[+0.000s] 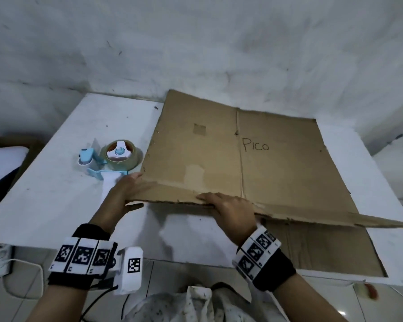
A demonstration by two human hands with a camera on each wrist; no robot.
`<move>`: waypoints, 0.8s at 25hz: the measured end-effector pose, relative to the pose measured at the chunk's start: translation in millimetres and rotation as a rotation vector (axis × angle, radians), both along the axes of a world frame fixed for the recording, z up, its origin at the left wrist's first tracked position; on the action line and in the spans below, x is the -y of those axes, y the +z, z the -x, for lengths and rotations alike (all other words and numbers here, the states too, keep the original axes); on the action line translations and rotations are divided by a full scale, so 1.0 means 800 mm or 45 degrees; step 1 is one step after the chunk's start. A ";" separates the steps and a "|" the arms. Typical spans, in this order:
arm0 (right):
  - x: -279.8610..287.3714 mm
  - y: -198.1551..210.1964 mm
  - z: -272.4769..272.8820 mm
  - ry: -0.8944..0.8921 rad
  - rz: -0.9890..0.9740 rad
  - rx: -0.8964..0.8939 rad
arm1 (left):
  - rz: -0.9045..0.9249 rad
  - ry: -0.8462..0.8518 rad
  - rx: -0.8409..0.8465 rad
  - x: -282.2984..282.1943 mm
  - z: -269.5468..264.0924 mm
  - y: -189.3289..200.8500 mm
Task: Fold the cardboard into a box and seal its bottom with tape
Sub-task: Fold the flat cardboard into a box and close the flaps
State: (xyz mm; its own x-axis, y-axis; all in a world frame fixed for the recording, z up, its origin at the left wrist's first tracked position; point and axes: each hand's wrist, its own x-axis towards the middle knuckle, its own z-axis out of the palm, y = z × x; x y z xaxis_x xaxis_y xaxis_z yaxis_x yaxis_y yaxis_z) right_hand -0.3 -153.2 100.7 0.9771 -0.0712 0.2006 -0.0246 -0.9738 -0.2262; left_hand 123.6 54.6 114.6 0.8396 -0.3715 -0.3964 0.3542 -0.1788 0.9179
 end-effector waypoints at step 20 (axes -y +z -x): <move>0.028 -0.008 -0.084 -0.019 -0.045 -0.065 | -1.152 -0.455 1.595 0.073 -0.030 -0.046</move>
